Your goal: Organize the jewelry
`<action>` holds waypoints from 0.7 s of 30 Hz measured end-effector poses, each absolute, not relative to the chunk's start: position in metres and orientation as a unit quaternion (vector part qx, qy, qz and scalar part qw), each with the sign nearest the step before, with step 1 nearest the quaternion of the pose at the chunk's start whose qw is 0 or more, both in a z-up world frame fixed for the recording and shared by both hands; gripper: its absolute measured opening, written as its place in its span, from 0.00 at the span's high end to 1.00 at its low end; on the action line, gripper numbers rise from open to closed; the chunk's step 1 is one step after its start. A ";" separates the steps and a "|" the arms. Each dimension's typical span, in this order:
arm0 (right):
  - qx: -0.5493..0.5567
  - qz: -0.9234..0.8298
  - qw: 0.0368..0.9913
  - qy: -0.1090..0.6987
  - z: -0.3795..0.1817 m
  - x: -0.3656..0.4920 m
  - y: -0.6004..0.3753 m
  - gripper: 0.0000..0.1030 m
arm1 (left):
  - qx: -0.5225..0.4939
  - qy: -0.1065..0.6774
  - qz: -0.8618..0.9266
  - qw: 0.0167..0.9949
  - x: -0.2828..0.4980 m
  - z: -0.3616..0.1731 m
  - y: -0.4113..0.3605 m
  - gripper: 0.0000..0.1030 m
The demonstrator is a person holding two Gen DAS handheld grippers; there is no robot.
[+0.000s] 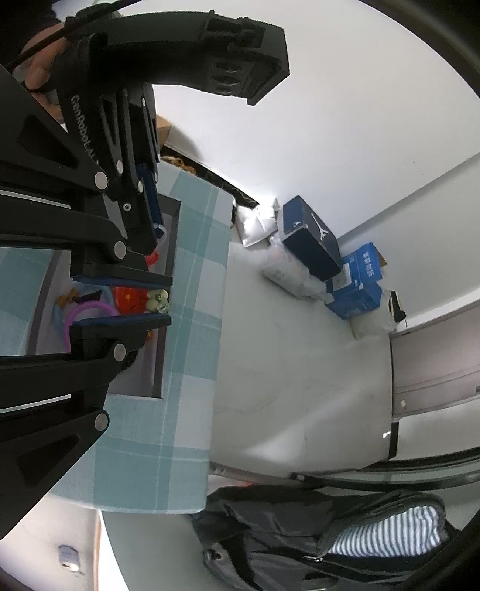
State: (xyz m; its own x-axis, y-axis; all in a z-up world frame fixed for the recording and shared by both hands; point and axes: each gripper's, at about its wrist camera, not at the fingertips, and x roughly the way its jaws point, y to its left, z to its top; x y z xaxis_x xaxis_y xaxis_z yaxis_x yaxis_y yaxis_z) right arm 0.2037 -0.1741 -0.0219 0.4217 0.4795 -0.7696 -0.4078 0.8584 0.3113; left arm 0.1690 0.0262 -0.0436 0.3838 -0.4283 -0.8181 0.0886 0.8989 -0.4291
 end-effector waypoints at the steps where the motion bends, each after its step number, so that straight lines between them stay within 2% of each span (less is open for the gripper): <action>1: 0.037 0.261 0.841 0.472 -0.025 0.203 -0.174 0.87 | -0.156 0.535 -0.147 0.817 0.170 -0.044 0.027 0.87; 4: 0.042 0.260 0.833 0.487 -0.035 0.204 -0.174 0.85 | -0.164 0.544 -0.153 0.808 0.172 -0.045 0.029 0.84; 6: 0.048 0.260 0.827 0.497 -0.039 0.206 -0.176 0.81 | -0.166 0.542 -0.159 0.808 0.171 -0.044 0.029 0.62; 7: 0.054 0.263 0.825 0.498 -0.040 0.207 -0.177 0.79 | -0.164 0.538 -0.157 0.812 0.169 -0.042 0.029 0.55; 8: 0.059 0.262 0.825 0.497 -0.039 0.207 -0.180 0.71 | -0.162 0.534 -0.151 0.816 0.168 -0.040 0.031 0.47; 9: 0.062 0.261 0.827 0.494 -0.037 0.207 -0.182 0.66 | -0.162 0.530 -0.147 0.819 0.167 -0.039 0.033 0.44; 12: 0.080 0.258 0.835 0.479 -0.028 0.205 -0.191 0.58 | -0.166 0.526 -0.138 0.823 0.166 -0.037 0.038 0.44; 19: 0.079 0.249 0.849 0.459 -0.016 0.198 -0.196 0.52 | -0.136 0.498 -0.107 0.850 0.156 -0.024 0.042 0.44; 21: 0.077 0.249 0.852 0.454 -0.013 0.194 -0.197 0.45 | -0.127 0.483 -0.096 0.861 0.149 -0.019 0.044 0.44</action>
